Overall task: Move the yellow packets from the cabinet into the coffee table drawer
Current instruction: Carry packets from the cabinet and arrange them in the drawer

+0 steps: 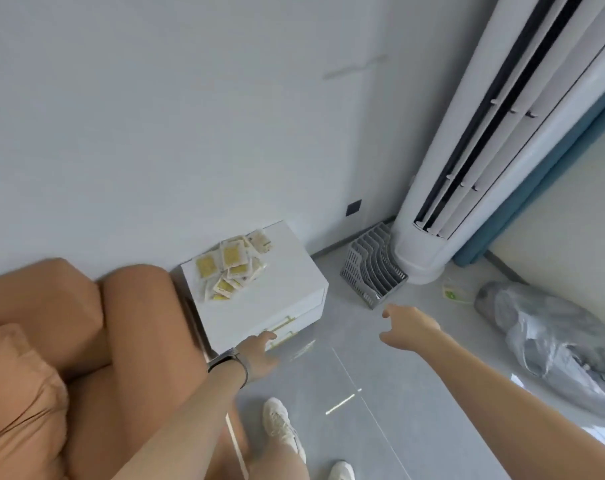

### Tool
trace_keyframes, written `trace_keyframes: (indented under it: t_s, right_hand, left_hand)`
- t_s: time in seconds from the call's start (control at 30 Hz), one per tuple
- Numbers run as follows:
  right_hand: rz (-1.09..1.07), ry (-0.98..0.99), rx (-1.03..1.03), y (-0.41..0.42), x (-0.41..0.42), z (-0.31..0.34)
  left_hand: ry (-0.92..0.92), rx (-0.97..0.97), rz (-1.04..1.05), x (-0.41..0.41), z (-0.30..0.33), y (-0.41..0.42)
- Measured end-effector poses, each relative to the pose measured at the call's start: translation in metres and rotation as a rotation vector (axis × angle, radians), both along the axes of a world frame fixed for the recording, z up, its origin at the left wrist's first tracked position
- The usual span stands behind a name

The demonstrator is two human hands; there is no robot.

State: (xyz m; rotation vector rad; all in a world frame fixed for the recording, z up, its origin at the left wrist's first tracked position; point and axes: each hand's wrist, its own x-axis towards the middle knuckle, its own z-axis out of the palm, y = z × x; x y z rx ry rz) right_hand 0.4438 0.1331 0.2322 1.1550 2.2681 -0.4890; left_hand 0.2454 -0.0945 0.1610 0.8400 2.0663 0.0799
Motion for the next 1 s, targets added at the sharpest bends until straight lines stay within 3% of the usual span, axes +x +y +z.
trace_keyframes:
  t_s: [0.4, 0.57, 1.0]
  right_hand:
    - [0.208, 0.018, -0.065, 0.032, -0.243, -0.042]
    - [0.238, -0.021, -0.129, 0.039, -0.289, -0.067]
    - [0.27, -0.062, -0.247, 0.055, -0.378, -0.207]
  left_hand:
    - [-0.039, -0.111, 0.27, -0.182, -0.023, -0.022]
    - [-0.09, -0.202, 0.296, -0.217, -0.04, -0.017]
    - [-0.247, -0.036, 0.499, -0.256, -0.155, 0.061]
